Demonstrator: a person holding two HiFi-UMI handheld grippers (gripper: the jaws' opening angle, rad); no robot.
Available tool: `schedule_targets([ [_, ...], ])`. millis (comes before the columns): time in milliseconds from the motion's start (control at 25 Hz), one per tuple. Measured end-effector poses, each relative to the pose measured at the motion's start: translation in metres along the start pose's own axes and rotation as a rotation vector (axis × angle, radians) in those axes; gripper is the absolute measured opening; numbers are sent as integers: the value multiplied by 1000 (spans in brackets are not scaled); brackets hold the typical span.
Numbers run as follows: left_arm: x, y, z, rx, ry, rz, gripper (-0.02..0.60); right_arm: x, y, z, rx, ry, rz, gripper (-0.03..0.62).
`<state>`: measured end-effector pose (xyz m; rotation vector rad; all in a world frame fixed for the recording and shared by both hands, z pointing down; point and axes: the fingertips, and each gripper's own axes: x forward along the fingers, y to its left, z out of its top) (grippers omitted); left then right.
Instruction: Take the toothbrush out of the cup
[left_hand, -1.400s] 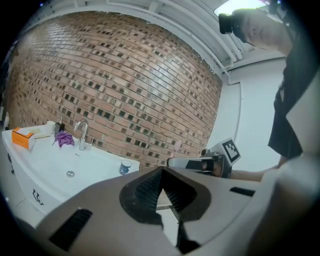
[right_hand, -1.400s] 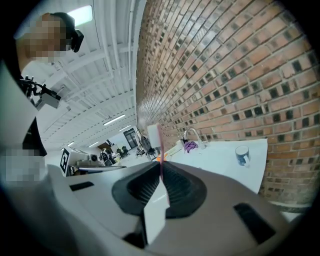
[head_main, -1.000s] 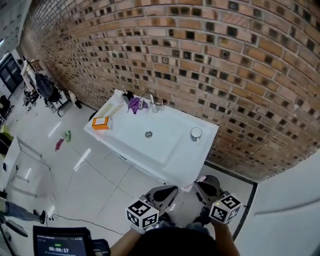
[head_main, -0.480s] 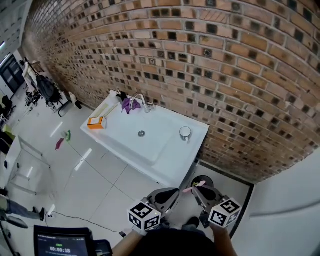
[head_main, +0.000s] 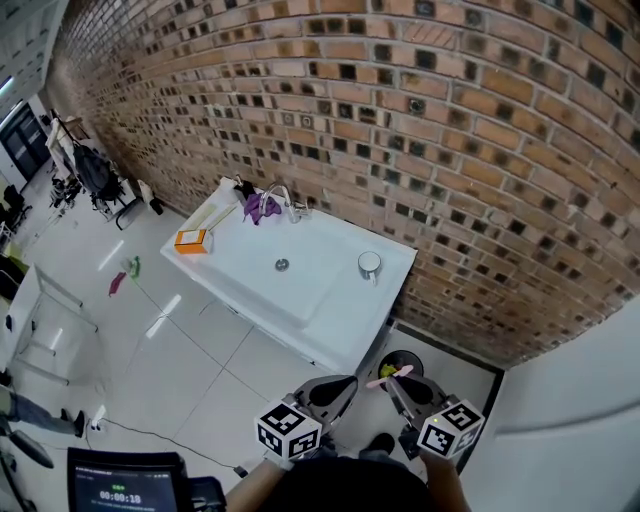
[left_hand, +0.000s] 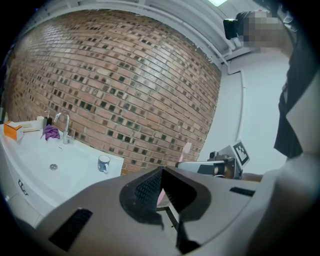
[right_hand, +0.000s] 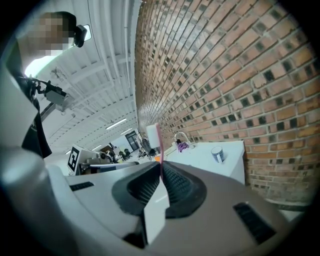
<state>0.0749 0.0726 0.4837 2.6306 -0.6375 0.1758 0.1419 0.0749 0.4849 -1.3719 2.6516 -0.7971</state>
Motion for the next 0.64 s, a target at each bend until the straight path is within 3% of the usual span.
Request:
schedule_targets([
  [640,-4,0,-5,-1,-18,-17,-2,-6,5,-7,-29,16,-17,9],
])
